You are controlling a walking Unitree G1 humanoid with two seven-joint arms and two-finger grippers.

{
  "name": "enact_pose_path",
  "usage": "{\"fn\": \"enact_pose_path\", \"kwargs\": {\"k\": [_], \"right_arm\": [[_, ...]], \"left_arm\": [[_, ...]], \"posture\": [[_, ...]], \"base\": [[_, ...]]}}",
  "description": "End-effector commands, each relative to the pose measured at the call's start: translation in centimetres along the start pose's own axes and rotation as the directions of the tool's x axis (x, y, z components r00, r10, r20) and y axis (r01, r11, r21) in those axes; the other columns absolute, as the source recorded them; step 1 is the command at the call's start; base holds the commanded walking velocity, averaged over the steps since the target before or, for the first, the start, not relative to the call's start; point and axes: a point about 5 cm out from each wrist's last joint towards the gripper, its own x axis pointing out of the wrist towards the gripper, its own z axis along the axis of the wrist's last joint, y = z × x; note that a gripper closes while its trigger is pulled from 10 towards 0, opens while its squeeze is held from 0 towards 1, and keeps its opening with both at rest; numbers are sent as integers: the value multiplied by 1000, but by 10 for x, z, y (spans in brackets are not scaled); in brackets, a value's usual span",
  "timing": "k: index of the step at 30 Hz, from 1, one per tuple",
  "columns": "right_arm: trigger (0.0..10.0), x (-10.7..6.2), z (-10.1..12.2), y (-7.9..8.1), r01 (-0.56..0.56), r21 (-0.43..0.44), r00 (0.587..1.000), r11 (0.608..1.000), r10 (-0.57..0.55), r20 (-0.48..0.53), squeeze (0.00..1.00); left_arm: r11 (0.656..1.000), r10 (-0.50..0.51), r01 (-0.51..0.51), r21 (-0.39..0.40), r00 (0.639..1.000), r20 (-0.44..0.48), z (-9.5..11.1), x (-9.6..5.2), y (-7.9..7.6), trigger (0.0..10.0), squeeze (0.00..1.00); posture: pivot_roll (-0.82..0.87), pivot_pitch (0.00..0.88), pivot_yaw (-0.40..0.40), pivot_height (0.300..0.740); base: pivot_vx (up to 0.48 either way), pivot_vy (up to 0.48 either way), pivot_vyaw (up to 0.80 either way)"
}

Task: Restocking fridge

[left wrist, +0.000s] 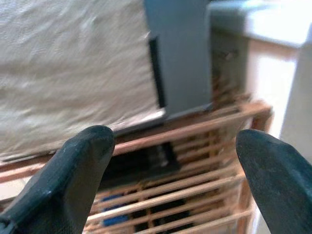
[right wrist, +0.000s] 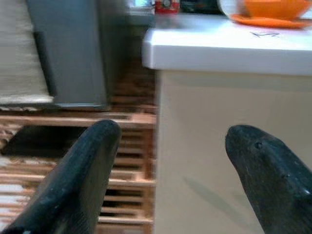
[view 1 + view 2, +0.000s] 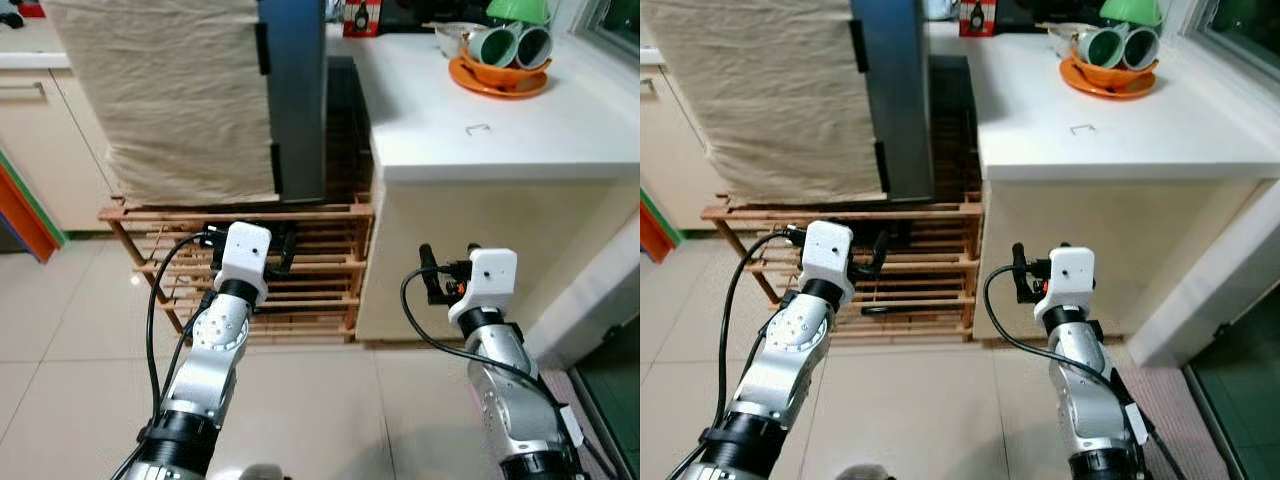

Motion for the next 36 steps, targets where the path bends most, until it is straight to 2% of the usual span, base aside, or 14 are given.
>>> {"fn": "enact_pose_path", "kwargs": {"k": [1, 11, 18, 27, 32, 36], "right_arm": [[10000, -1, 1, -10, 25, -17, 1000, 1000, -25, 0, 0], [10000, -1, 5, -5, -11, 8, 1000, 1000, 11, 27, 0], [10000, 3, 4, -3, 2, 4, 1000, 1000, -3, 16, 0], [10000, 6, 8, 6, -47, -5, 998, 999, 47, 30, 0], [10000, 7, 10, 13, -89, -27, 995, 996, 90, 44, 0], [10000, 8, 24, 35, -207, -63, 973, 976, 212, 92, 0]], "left_arm": [[1000, -10, 10, -15, 1000, -3, 1, 1, -5, 10000, 0], [1000, 8, -9, -15, 1000, -22, -2, 2, -5, 10000, 0], [1000, 3, -3, -12, 1000, -22, -1, 3, -6, 10000, 0], [1000, 15, -16, -14, 999, -28, -3, 4, -5, 10000, 0], [1000, 14, -14, -5, 999, -31, -4, 4, -6, 10000, 0], [1000, 14, -14, 14, 1000, 0, -1, 4, -7, 10000, 0]], "posture": [[70, 59, 0, 740], [68, 62, 0, 740], [71, 59, 1, 740], [77, 45, -3, 740], [78, 42, -5, 740], [80, 37, -8, 740]], "base": [[0, 480, 0], [0, 480, 0], [0, 480, 0], [0, 480, 0], [0, 480, 0], [0, 0, 0]]}}
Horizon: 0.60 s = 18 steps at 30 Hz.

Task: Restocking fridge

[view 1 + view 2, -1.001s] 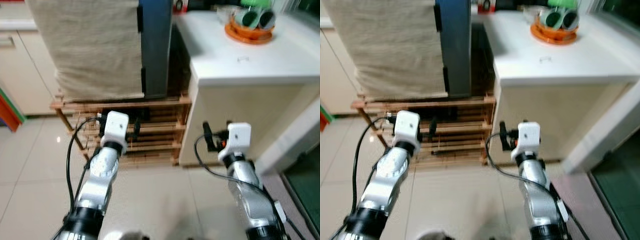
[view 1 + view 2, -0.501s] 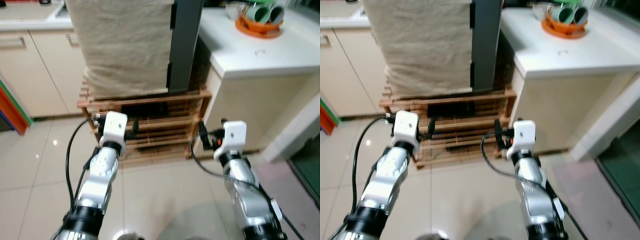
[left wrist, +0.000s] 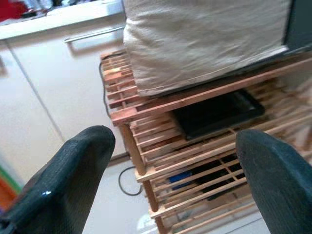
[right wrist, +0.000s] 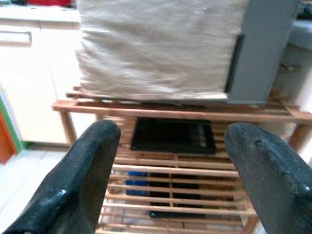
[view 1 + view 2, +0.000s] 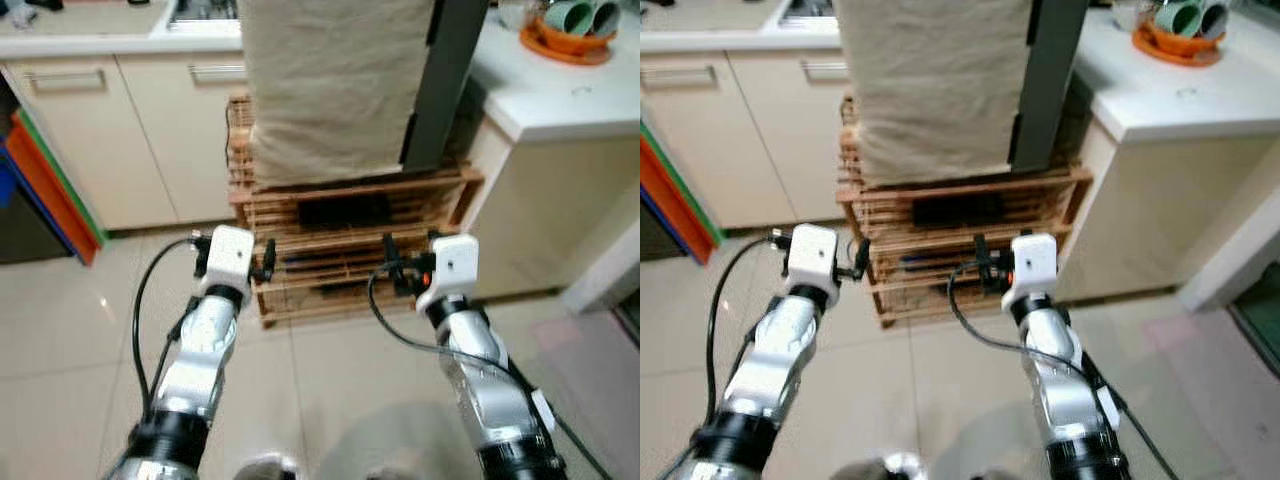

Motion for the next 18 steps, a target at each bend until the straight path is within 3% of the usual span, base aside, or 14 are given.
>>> {"fn": "enact_pose_path", "kwargs": {"k": [1, 4, 10, 18], "right_arm": [[10000, 5, 18, 19, -99, -34, 992, 995, 101, 71, 0], [10000, 5, 17, 22, -116, -36, 990, 993, 118, 71, 0], [10000, 2, 14, 33, -197, -53, 978, 979, 200, 58, 0], [10000, 3, 15, 30, -176, -72, 982, 982, 180, 56, 0]], "left_arm": [[1000, 13, -14, 13, 999, 32, 5, 1, 5, 10000, 0], [1000, 17, -17, 7, 999, 34, 6, 2, 5, 10000, 0], [999, 38, -37, -6, 999, 14, 4, 2, 7, 10000, 0], [999, 40, -40, -8, 999, 8, 3, 3, 7, 10000, 0]], "posture": [[81, 35, -10, 740], [83, 35, -11, 740], [85, 37, -9, 740], [85, 35, -4, 740]], "base": [[0, 0, 0], [0, 0, 0], [461, 0, 0], [454, 0, 0]]}}
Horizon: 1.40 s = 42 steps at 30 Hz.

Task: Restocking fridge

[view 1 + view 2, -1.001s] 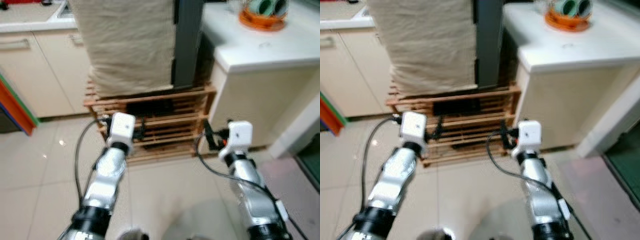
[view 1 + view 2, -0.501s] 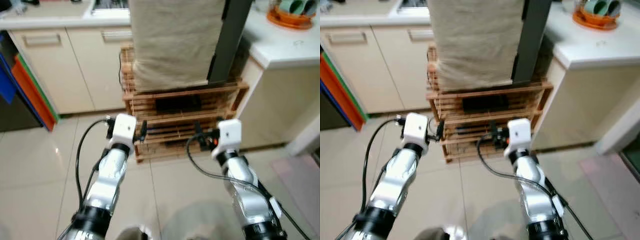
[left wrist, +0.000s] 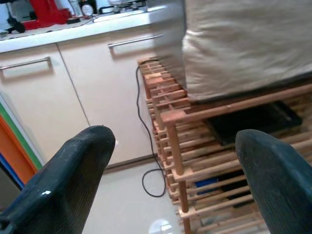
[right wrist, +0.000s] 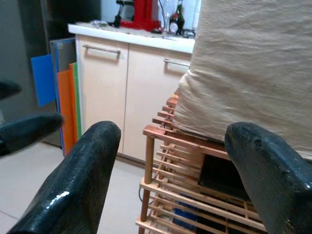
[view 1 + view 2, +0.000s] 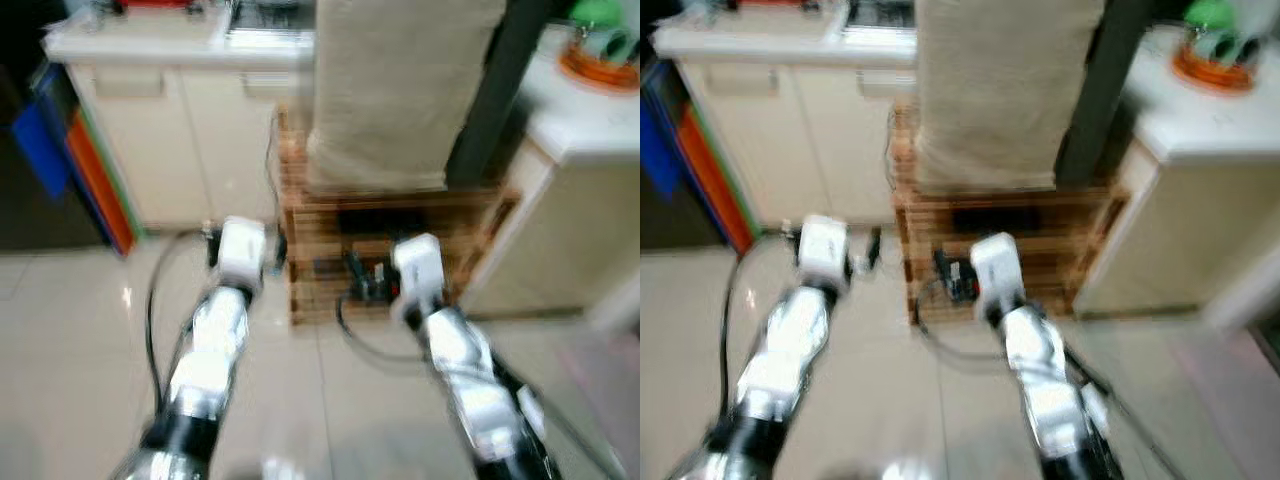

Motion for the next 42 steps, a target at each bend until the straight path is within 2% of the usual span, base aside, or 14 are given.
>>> {"fn": "enact_pose_path", "kwargs": {"k": [1, 11, 14, 16, 17, 19, 20, 21, 25, 34, 37, 39, 40, 42], "right_arm": [[10000, 5, 6, 3, -14, -13, 1000, 1000, 14, 22, 0], [10000, 4, 1, -5, 14, -7, 1000, 1000, -14, 0, 0], [10000, 3, -2, -10, 42, 25, 999, 999, -42, -16, 0], [10000, 0, -10, -24, 144, 91, 988, 985, -139, -60, 0], [10000, 0, -10, -24, 144, 91, 988, 985, -139, -60, 0], [10000, -8, -21, -45, 284, 128, 956, 950, -271, -115, 0], [10000, -8, -21, -45, 284, 128, 956, 950, -271, -115, 0], [10000, -14, -26, -55, 338, 139, 937, 931, -320, -138, 0], [10000, -19, -28, -60, 361, 151, 929, 920, -341, -147, 0], [10000, -25, -37, -67, 412, 220, 907, 884, -374, -195, 0], [10000, -25, -39, -69, 422, 237, 903, 875, -381, -198, 0], [10000, -28, -43, -73, 458, 268, 886, 848, -410, -216, 0], [10000, -28, -43, -73, 458, 268, 886, 848, -410, -216, 0], [10000, -34, -49, -81, 516, 314, 855, 797, -459, -240, 0]], "left_arm": [[1000, 29, -29, 4, 1000, -7, 0, 1, 9, 10000, 0], [999, 43, -43, -7, 999, -14, 0, 4, 10, 10000, 0], [999, 44, -44, -8, 999, -13, 0, 4, 11, 10000, 0], [999, 43, -43, -16, 999, -12, -1, 4, 11, 10000, 0], [999, 43, -43, -16, 999, -12, -1, 4, 11, 10000, 0], [999, 32, -32, -41, 999, -2, 1, 3, 12, 10000, 0], [999, 32, -32, -41, 999, -2, 1, 3, 12, 10000, 0], [998, 17, -16, -59, 1000, 13, 3, 1, 13, 10000, 0], [998, 6, -5, -68, 1000, 26, 5, 0, 15, 10000, 0], [998, 32, -32, -59, 999, 2, 4, 1, 20, 10000, 0], [995, 51, -53, -86, 998, -19, 2, 1, 22, 10000, 0], [989, 77, -82, -126, 996, -46, -2, 1, 26, 10000, 0], [989, 77, -82, -126, 996, -46, -2, 1, 26, 10000, 0], [985, 91, -100, -143, 994, -64, -4, 2, 30, 10000, 0]], "posture": [[82, 34, -5, 740], [83, 31, -4, 740], [83, 31, -4, 740], [85, 30, -4, 740], [85, 30, -4, 740], [85, 34, -1, 740], [85, 34, -1, 740], [85, 36, 1, 740], [87, 36, 2, 740], [95, 33, 0, 740], [96, 30, 1, 740], [100, 27, 3, 740], [100, 27, 3, 740], [103, 26, 1, 740]], "base": [[439, 0, 0], [429, 0, 0], [421, 0, 0], [418, 0, 0], [416, 0, 0], [412, 244, 0], [409, 247, 0], [409, 251, 0], [359, 275, 0], [0, 92, 0], [0, 480, 0], [0, 480, 0], [0, 480, 0], [0, 480, 0]]}}
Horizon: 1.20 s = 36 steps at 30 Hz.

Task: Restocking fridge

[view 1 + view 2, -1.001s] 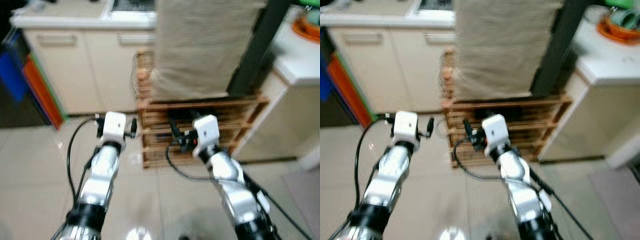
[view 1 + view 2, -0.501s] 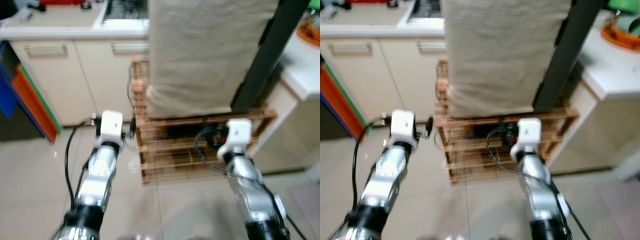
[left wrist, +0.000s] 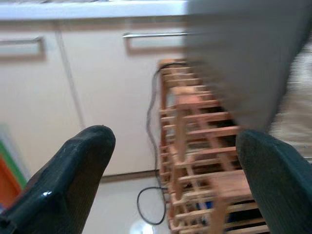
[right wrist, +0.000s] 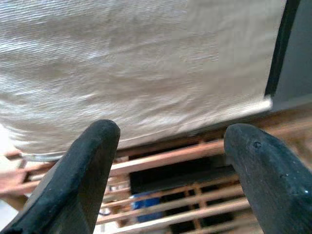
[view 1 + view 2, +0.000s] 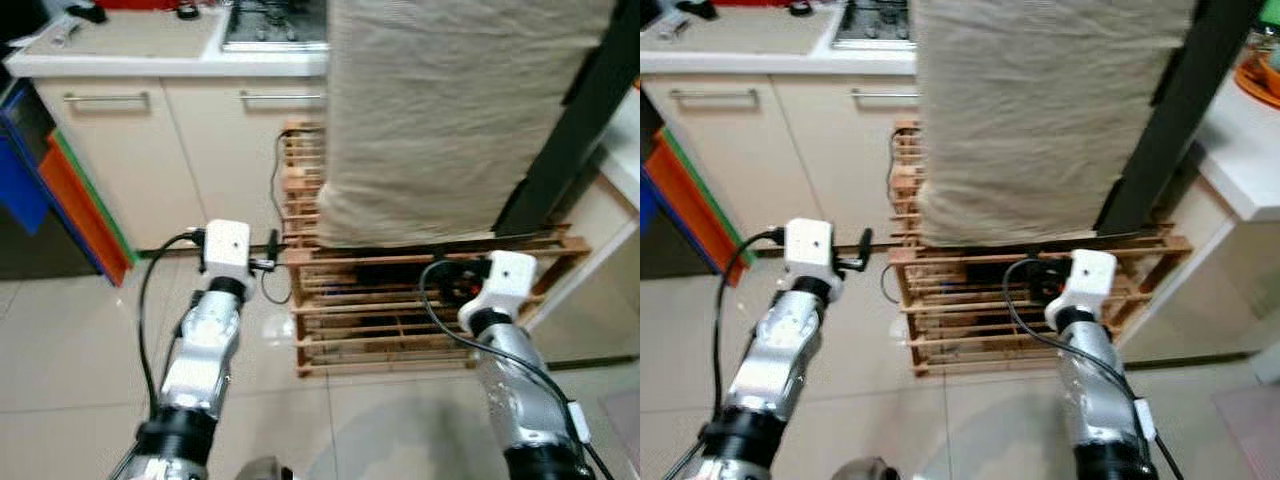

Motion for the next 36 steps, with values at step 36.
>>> {"fn": "enact_pose_path", "kwargs": {"k": [36], "right_arm": [[10000, 9, -4, 15, -112, -251, 993, 961, 117, 5, 0]], "left_arm": [[998, 32, -33, 48, 999, 31, 0, -5, 9, 10000, 0]], "posture": [[112, 34, 4, 740]], "base": [[45, 358, 0]]}}
